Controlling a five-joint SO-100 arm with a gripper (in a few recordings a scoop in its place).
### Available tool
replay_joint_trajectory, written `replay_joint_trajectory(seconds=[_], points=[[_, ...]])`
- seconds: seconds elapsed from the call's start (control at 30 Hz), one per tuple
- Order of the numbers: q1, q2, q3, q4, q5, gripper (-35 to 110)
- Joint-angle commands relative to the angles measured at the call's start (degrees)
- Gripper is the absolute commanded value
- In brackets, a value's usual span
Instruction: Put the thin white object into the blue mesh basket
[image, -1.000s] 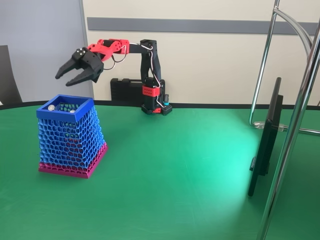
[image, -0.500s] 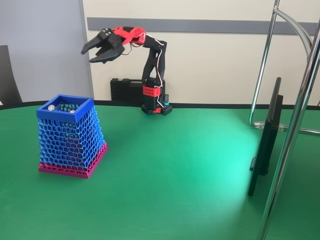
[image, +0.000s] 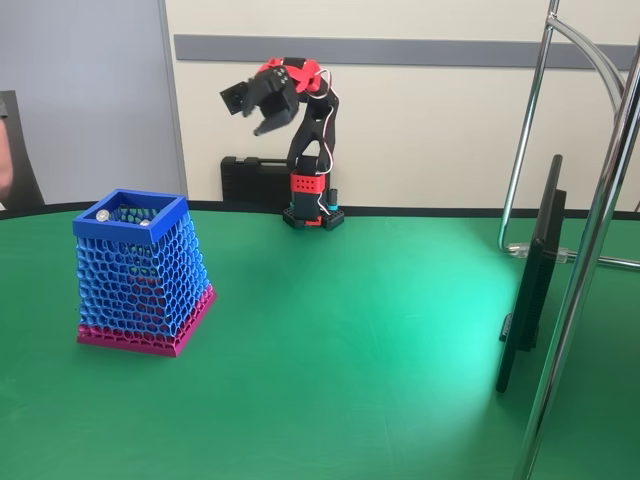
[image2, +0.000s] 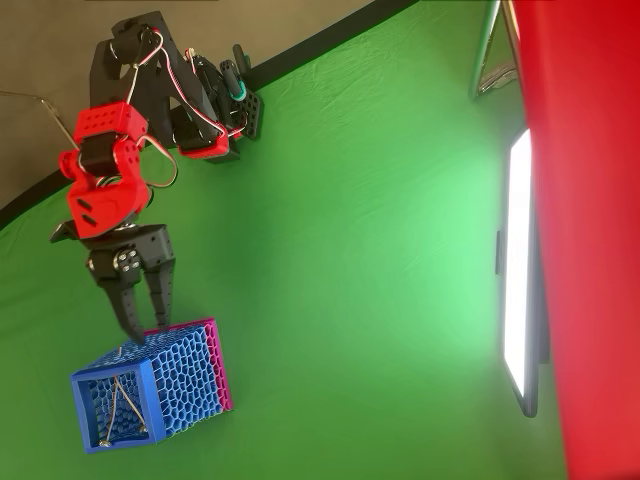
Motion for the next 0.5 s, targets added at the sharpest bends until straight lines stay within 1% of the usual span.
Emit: replay_joint_trajectory(seconds=[0.0,0.1,0.3,0.47], points=[[-2.9,5.0,4.9,0.6,-3.3,20],[-5.0,8.7,11.3,-1.1,-6.6,22],[-6.2,16.5,27.3,-9.1,-13.4,22],[-7.3,21.7,37.2,-13.0,-16.3,22]])
